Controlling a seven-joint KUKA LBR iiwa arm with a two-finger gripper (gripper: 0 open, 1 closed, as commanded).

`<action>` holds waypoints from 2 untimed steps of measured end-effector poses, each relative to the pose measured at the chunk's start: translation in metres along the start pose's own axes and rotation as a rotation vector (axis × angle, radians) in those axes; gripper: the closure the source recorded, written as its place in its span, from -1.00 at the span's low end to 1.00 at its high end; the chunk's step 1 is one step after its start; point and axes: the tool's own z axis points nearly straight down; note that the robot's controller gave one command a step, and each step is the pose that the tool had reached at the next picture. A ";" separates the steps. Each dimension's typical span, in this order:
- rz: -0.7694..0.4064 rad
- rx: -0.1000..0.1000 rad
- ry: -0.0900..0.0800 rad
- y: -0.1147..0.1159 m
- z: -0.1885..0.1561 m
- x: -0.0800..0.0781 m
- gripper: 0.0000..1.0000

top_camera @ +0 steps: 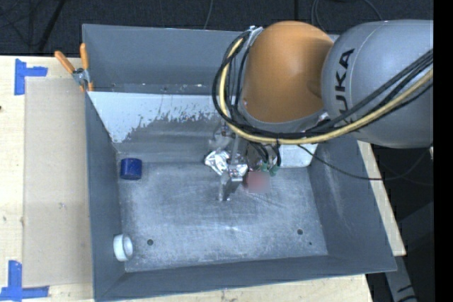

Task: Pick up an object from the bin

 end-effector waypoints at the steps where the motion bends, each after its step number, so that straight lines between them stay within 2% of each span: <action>1: 0.100 -0.004 -0.006 -0.054 0.140 -0.057 -1.00; 2: 0.253 -0.006 -0.034 -0.039 0.145 -0.028 -1.00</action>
Offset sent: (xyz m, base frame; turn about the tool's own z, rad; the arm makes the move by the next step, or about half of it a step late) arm 0.0579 -0.0603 -0.1540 0.1043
